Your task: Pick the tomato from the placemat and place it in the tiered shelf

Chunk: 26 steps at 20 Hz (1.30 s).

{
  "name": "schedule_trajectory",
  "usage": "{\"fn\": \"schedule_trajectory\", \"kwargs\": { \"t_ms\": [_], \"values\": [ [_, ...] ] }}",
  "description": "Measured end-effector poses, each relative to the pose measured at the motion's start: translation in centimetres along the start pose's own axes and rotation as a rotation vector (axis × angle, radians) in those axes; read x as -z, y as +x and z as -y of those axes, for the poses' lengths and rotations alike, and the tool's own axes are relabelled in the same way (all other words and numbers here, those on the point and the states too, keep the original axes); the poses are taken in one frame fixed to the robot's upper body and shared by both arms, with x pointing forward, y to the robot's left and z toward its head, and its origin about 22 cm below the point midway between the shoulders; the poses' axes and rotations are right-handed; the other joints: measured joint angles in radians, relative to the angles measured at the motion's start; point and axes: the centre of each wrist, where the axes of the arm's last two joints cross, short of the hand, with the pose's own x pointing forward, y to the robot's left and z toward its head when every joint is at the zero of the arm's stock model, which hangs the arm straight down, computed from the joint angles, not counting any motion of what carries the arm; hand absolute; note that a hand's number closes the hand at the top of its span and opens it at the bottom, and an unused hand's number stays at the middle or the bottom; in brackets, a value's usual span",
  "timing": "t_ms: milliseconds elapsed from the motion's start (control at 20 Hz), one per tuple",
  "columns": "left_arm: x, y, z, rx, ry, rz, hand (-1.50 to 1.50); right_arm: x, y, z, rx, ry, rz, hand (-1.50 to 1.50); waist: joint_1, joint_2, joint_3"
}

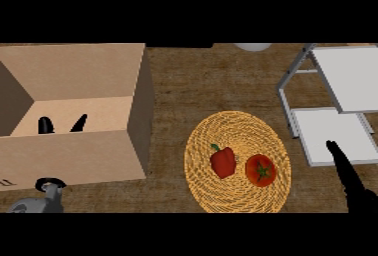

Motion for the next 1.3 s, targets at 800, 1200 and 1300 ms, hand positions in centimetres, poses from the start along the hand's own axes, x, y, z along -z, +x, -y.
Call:
{"fn": "schedule_trajectory", "kwargs": {
  "t_ms": [800,1200,1300],
  "values": [
    [0.0,-0.6,-0.5,-0.011,0.014,0.003,0.00,1.0,2.5,-6.6,-0.126,-0.027,-0.068,-1.50,-0.017,-0.009,0.006],
    [-0.4,0.4,-0.3,-0.011,0.025,-0.009,0.00,2.7,2.1,-9.1,-0.164,-0.040,-0.121,-1.50,-0.017,-0.005,0.003],
    [-0.2,0.5,-0.4,-0.005,0.021,-0.012,0.00,3.1,1.9,-10.0,-0.176,-0.048,-0.132,-1.50,-0.017,-0.005,0.004]
  ]
}}
